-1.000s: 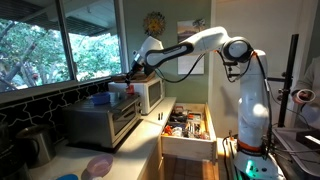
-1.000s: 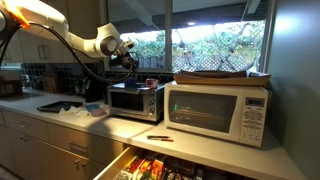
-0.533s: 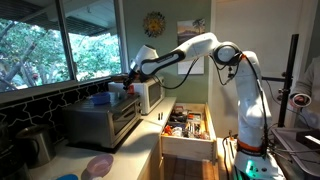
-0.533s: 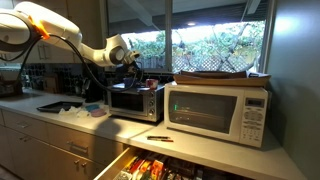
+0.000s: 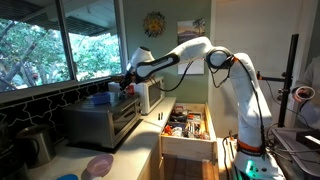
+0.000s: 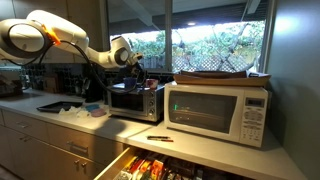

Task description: Place the black object on top of the oven

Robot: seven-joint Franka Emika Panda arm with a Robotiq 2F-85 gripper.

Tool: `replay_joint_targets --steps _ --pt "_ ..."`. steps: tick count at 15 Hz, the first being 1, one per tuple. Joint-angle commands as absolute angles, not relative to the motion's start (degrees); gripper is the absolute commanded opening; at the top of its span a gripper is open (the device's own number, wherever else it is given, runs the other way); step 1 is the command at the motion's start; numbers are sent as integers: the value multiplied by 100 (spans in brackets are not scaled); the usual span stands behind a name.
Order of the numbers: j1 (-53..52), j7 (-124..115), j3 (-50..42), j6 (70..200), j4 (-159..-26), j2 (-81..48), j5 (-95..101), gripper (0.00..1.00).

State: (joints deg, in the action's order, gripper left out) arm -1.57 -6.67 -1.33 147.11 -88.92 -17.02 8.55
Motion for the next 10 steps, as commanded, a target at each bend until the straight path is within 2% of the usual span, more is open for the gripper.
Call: replay_joint_targets --steps 1,3,7,8,9,10 --pt "-252 -691 -151 14395 -8734 -1575 855 55" --pt "-272 -700 -151 14412 -8705 -1438 873 70" --pt "-47 250 299 15317 -9102 -808 -77 99" --pt "3 648 434 15469 -9223 -598 -460 100" --pt "-167 59 168 15208 -8725 -1089 66 100" --pt "-169 169 209 15220 -8733 -981 -23 98"
